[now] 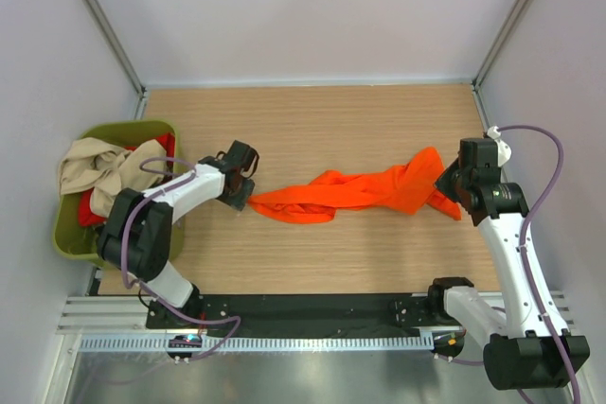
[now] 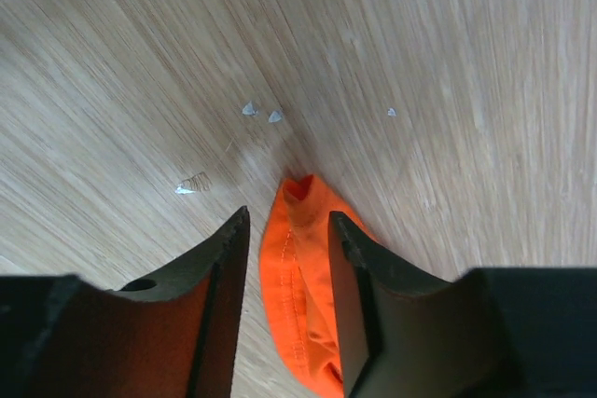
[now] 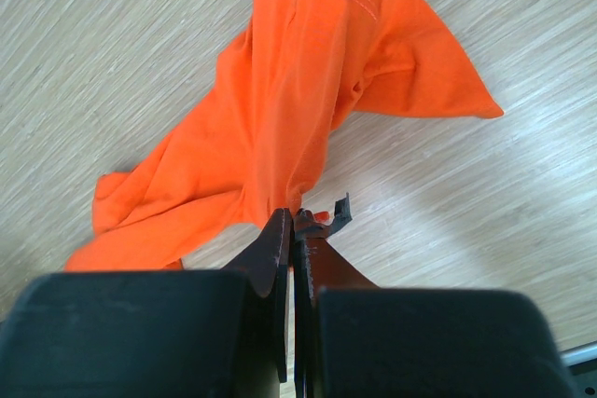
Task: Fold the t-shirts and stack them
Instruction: Flatten the tshirt out
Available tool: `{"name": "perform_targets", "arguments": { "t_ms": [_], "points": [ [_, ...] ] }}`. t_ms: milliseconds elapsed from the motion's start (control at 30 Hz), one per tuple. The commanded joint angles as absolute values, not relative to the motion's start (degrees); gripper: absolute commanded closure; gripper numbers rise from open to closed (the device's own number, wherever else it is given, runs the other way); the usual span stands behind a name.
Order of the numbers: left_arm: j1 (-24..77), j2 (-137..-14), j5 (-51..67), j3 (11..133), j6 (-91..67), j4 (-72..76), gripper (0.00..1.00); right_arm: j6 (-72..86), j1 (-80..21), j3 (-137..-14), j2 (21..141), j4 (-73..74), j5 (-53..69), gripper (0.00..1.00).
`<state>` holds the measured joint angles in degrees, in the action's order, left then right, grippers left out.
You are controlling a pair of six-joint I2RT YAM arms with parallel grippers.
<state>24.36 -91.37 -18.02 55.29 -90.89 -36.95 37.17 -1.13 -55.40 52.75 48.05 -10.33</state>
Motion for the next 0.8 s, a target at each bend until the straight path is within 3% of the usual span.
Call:
{"name": "perform_targets", "arguments": {
  "t_ms": [0,167,300,433,533,767],
  "points": [
    [24.5,-91.8,-20.8,56.5,-90.8,-36.1,0.61,36.3,-1.1,-56.7,51.9,46.1,-10.4,0.99],
    [24.5,-92.8,-20.2,56.4,-90.2,-34.2,0.72,36.3,-1.1,-56.5,52.5,45.8,-10.3,0.99],
    [24.5,-92.9,-19.6,56.9,-88.9,-33.3,1.0,36.3,-1.1,-57.1,52.8,45.7,-10.5,0.99],
    [24.5,-87.1,-23.7,62.1,-80.9,-34.0,1.0,36.4,-1.1,-61.9,57.0,46.0,-10.7,0.99],
    [24.5,-79.9,-26.5,68.4,-74.2,-35.2,1.0,36.1,-1.0,-74.9,62.1,49.9,-11.6,0.99],
    [24.6,-68.5,-29.4,88.0,-62.2,-40.9,1.0,36.2,-0.9,-120.5,76.0,65.6,-17.0,0.99]
  ]
}}
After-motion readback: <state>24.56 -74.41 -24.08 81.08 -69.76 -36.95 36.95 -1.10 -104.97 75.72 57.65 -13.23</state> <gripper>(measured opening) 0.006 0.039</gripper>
